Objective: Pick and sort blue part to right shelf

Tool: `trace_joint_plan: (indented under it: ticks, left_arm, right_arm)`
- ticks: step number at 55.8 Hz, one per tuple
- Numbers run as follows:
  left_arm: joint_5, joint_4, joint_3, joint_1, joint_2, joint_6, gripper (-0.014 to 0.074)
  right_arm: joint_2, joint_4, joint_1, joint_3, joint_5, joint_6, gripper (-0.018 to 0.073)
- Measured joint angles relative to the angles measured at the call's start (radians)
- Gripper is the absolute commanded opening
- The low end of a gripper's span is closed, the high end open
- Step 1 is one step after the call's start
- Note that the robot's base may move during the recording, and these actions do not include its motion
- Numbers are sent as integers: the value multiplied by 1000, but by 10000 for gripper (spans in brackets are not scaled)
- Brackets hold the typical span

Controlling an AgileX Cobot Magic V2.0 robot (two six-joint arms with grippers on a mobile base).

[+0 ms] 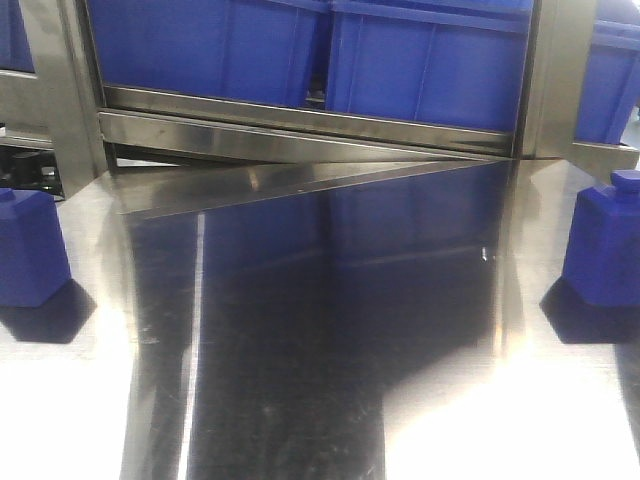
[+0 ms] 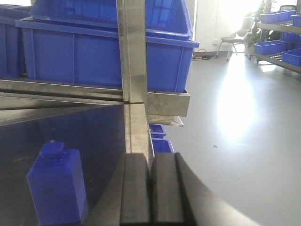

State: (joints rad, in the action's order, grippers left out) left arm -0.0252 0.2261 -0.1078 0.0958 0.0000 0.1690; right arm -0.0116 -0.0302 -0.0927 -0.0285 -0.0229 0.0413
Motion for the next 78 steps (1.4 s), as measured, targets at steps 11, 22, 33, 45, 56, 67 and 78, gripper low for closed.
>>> trace_joint_plan:
  ticks: [11,22,33,45,56,67,78]
  left_arm:
    - [327,0,-325,0,151,0,153]
    - [580,0,-571,0,404,0,396]
    - [741,0,-726,0,640,0,533]
    - [965,27,-896,0,913,0,602]
    - [1122,43,-1062,0,1145,-9,602]
    - [1188,31,-1165,0,1328,-89,602]
    - [1192,24,-1176,0,1442,-102,602]
  right_arm:
    - [0,0,0,0,0,0,58]
    - [0,0,0,0,0,0,58]
    - [0,0,0,0,0,0,58]
    - [0,0,0,0,0,0,58]
    - [0,0,0,0,0,0,58]
    - [0,0,0,0,0,0,58]
    - [0,0,0,0,0,0,58]
